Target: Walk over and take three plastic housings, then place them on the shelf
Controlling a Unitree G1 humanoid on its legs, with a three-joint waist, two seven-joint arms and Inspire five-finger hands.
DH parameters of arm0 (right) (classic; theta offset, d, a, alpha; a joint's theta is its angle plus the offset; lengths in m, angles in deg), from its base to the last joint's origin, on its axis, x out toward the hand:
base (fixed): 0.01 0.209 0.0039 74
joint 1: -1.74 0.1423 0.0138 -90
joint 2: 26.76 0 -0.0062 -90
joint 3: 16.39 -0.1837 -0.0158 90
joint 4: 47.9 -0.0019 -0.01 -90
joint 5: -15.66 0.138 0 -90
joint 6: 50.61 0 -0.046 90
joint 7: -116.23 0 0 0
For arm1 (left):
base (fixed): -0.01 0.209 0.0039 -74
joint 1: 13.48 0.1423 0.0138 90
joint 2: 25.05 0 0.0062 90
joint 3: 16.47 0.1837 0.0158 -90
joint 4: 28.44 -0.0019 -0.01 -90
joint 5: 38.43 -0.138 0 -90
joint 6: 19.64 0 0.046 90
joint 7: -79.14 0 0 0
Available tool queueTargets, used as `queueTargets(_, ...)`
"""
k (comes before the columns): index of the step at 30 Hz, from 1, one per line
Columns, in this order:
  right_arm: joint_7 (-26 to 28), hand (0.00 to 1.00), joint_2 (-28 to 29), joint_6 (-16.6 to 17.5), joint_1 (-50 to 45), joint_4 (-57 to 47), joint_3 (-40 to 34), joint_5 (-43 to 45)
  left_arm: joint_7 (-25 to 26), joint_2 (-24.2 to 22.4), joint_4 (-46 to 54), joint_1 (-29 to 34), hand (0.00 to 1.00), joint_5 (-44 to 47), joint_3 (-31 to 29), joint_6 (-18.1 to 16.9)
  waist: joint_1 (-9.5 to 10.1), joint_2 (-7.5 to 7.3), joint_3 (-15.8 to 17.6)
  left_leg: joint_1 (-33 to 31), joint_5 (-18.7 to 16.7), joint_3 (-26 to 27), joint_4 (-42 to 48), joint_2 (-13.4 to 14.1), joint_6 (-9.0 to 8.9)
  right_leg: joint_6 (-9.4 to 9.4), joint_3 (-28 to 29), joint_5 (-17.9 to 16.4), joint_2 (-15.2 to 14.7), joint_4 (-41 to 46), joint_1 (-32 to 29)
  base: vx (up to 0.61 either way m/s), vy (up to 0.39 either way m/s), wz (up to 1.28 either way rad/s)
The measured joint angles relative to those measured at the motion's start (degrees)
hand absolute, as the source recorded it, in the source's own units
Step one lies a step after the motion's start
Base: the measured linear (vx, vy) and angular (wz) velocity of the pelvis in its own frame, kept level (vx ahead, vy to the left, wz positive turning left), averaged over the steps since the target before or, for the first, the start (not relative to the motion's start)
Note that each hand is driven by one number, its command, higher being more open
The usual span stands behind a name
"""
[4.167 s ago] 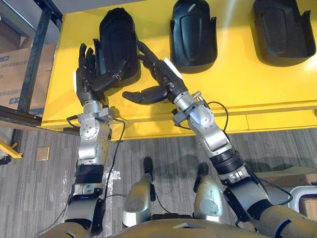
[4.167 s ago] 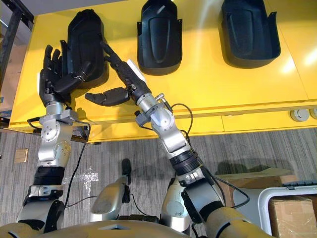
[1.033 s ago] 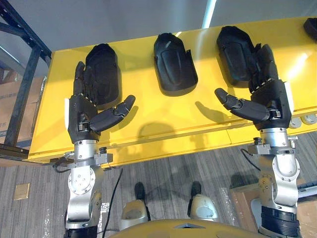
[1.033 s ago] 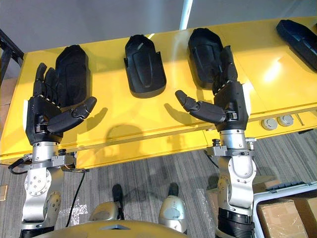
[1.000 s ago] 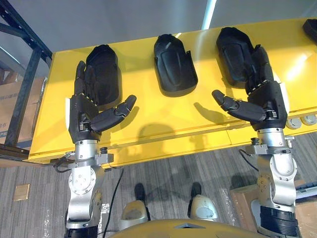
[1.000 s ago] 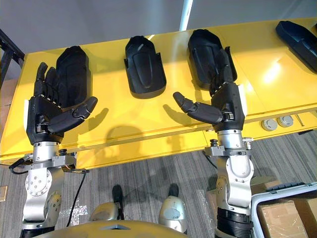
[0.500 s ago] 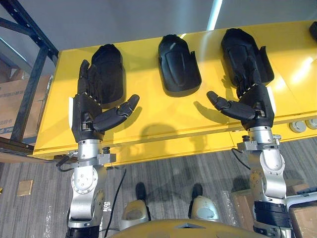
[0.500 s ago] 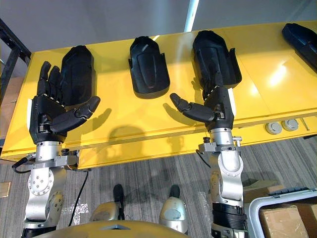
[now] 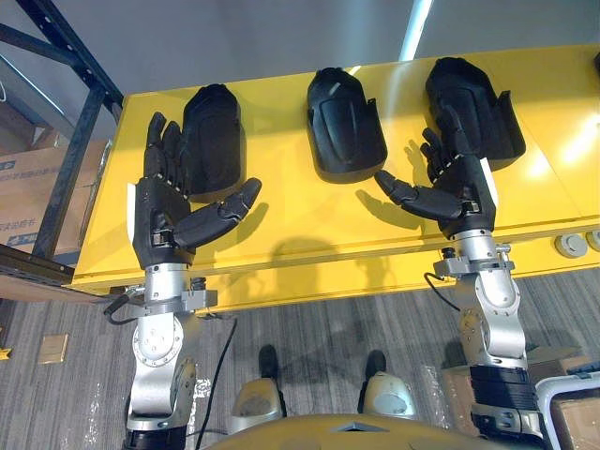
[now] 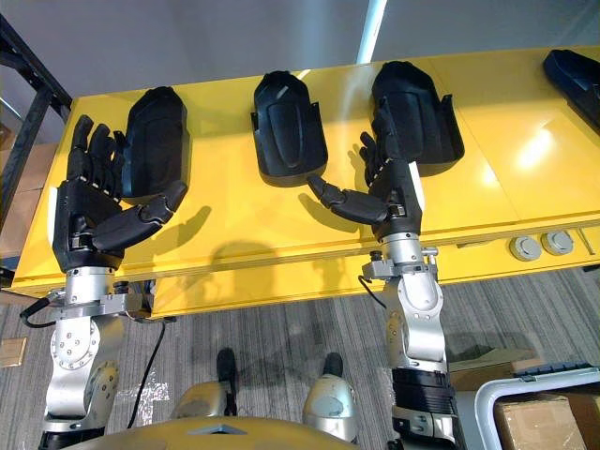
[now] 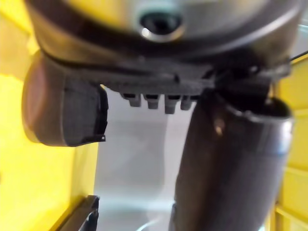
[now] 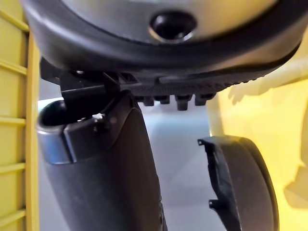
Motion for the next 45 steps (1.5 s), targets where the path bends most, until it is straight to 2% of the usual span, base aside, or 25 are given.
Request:
queueTargets(8, -5.76, 1.0, 0.02, -2.64, 0.09, 2.38, -0.07, -2.96, 0.35, 0.0, 0.0, 0.0, 1.0, -0.01, 0.01, 0.0, -0.11, 0.0, 0.0, 0.02, 0.03, 0.05, -0.06, 0.0, 0.01, -0.01, 0.08, -0.01, 0.0, 0.01, -0.11, 0.0, 0.0, 0.0)
queueTargets(15, -10.06, 1.0, 0.03, -2.85, 0.29, 3.81, -0.33, -4.51, 0.55, -0.01, 0.0, 0.0, 1.0, 0.09, 0.06, 0.0, -0.12, 0.01, 0.01, 0.02, 0.03, 0.19, -0.05, 0.01, 0.0, -0.11, 0.28, -0.07, 0.0, 0.24, -0.32, 0.0, 0.0, 0.0)
queueTargets(45, -11.26, 1.0, 0.05, -2.97, 1.97, 3.9, -1.01, -6.66, 0.44, -0.01, 0.0, 0.0, 1.0, 0.5, 0.24, 0.01, -0.12, -0.01, 0.2, -0.02, 0.22, 0.29, -0.08, 0.12, 0.0, -0.45, 0.44, -0.4, 0.0, 1.2, -0.87, 0.0, 0.0, 0.0)
